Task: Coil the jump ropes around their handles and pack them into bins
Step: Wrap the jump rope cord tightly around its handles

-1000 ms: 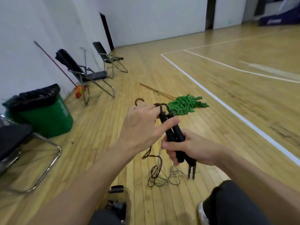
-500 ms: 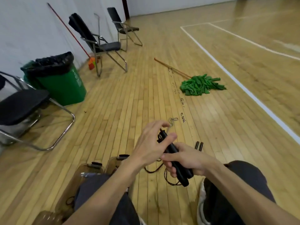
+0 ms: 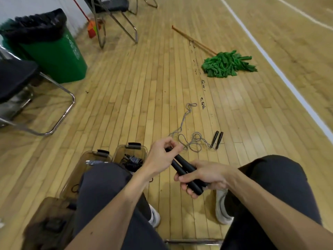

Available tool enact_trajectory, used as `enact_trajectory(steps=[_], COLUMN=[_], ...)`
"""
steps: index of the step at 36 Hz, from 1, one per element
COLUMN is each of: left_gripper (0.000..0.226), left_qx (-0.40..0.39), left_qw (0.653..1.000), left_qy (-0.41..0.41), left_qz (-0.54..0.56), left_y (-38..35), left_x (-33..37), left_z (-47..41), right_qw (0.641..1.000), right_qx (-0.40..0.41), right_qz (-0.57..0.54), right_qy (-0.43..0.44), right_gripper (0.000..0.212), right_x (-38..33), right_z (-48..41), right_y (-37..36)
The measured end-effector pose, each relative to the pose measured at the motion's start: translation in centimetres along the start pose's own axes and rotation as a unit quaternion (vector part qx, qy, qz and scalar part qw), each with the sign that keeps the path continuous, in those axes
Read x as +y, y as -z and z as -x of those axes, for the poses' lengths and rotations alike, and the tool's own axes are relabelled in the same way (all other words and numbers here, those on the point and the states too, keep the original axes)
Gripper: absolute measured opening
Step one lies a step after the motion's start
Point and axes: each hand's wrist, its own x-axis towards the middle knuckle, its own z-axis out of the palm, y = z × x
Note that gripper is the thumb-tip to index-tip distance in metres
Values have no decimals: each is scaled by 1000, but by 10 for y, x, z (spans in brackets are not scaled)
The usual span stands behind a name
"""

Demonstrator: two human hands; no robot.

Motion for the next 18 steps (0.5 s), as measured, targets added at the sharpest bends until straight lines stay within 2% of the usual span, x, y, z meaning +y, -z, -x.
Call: enact_trajectory(steps=[4,10,14,18], left_gripper=[28,27,42,67], left_qx=[19,27,64,40], left_qw=[1000,998,986,976], left_qy=[6,11,49,90], left_qz=[11,57,143,195], left_y=[-3,0,7,2], left_x=[-2,2,9,9], left_z=[2,5,5,12], right_qw=[1000,1000,997,994], right_qx=[6,0,1,-10], right_qz=[-7,-22,-54,-71], right_qy=[-22,4,54,79], right_gripper=[23,13,13,11], right_x=[8,15,14,14], right_z=[-3,-7,-6,-5], right_y=[-2,-13,-18,-19])
